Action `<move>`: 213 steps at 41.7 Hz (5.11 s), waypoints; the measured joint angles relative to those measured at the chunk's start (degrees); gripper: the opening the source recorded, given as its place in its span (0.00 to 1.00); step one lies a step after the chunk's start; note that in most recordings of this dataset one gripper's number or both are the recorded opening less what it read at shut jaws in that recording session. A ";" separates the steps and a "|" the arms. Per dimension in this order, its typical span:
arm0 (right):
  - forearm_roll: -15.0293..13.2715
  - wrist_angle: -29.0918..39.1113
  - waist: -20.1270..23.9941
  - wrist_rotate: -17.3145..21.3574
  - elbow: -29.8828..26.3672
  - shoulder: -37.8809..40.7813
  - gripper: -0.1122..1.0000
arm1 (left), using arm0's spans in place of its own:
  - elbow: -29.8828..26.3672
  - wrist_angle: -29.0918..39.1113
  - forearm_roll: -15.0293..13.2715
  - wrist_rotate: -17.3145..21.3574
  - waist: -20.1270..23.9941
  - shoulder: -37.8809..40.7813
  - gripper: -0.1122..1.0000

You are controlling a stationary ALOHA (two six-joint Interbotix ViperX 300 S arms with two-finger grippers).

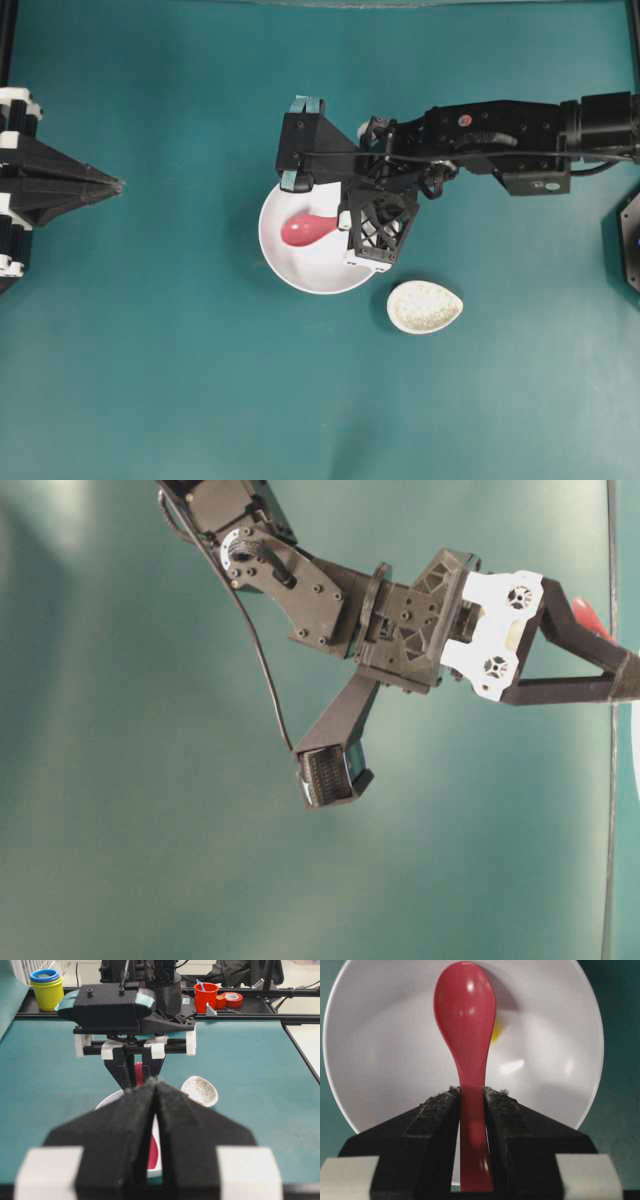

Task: Scoop the yellow hexagonal prism block from the bowl with a spoon using the right arm.
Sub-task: 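Lower the spoon into the bowl beside the yellow block, then sweep the spoon bowl under the yellow block, then lift the spoon carrying the block up above the bowl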

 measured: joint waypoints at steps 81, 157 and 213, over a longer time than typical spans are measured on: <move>0.09 39.81 -3.43 12.48 -15.29 2.46 0.30 | 0.09 0.00 0.00 -0.26 0.00 0.00 0.10; 3.08 21.62 -2.55 9.84 -16.08 9.23 0.30 | 0.00 0.00 0.09 -0.35 0.00 -0.35 0.10; 7.82 -4.66 -2.46 10.28 5.80 -3.96 0.30 | 0.00 0.00 0.00 -0.53 0.00 -0.35 0.10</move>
